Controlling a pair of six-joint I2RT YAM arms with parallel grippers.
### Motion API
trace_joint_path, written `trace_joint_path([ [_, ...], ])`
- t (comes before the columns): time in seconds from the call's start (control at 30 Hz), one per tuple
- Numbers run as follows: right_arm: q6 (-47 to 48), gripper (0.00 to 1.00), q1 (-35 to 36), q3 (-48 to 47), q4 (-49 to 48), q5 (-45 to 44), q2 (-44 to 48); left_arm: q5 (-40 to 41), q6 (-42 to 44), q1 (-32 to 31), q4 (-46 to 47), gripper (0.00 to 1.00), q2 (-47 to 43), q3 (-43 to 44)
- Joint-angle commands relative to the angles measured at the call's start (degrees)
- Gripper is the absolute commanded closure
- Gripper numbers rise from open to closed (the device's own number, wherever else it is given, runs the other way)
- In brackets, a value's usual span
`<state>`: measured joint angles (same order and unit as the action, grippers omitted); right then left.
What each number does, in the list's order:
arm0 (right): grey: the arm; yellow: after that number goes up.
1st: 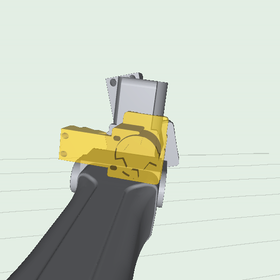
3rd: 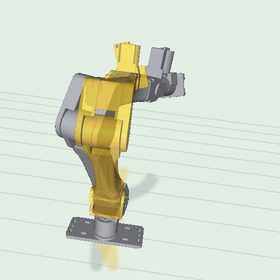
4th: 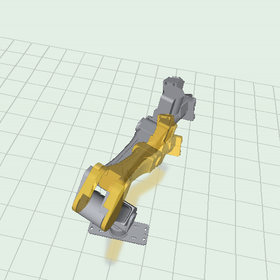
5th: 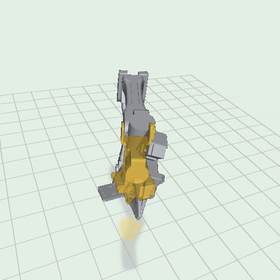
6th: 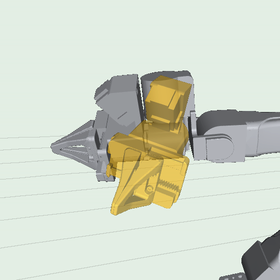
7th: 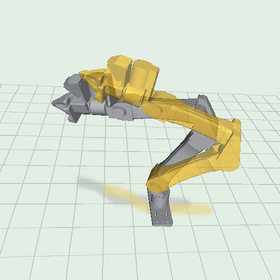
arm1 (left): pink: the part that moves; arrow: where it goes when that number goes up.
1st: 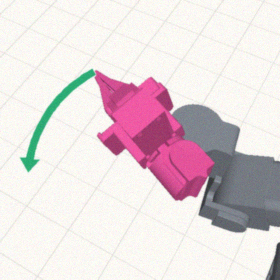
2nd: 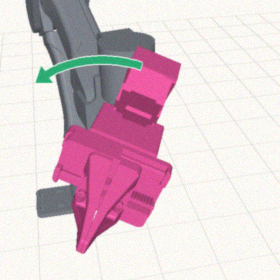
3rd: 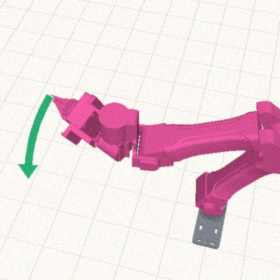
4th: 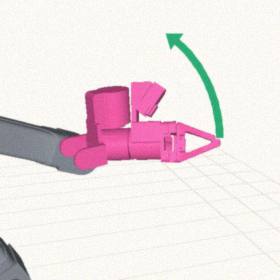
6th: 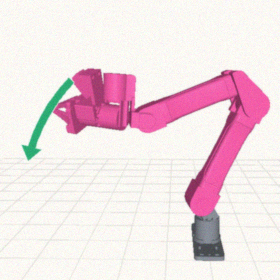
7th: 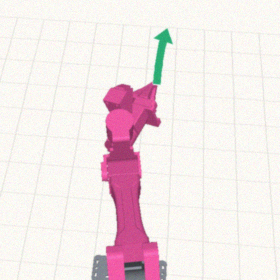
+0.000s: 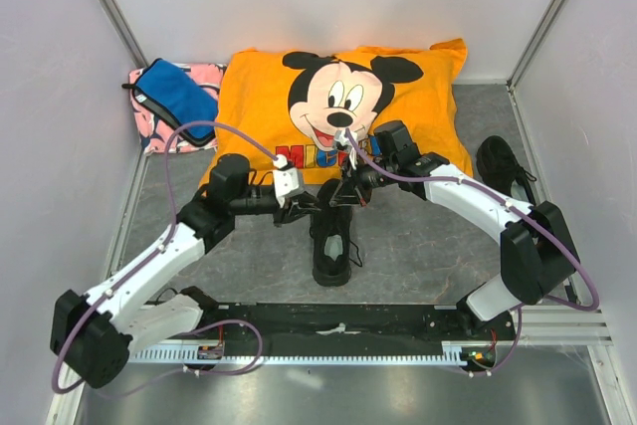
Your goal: Tie the shoes
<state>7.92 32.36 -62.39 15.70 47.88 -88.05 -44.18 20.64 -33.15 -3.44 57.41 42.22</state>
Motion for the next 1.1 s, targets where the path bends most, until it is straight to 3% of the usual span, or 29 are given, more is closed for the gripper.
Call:
trace_joint_path([
  [0.0, 0.43, 1.0, -0.1, -0.01, -2.34, 1.69, 2.27, -3.8, 0.09, 1.51, -0.43, 0.66, 5.95, 0.67],
  [0.4, 0.51, 1.0, -0.19, -0.01, -2.34, 2.31, 3.06, -6.97, 2.03, 1.51, 3.18, 0.62, 15.98, 4.28],
  [1.07, 1.04, 1.0, -0.19, 0.6, -2.17, 2.57, 3.59, 2.17, 4.84, 1.24, 4.06, 0.66, 17.04, 4.46],
])
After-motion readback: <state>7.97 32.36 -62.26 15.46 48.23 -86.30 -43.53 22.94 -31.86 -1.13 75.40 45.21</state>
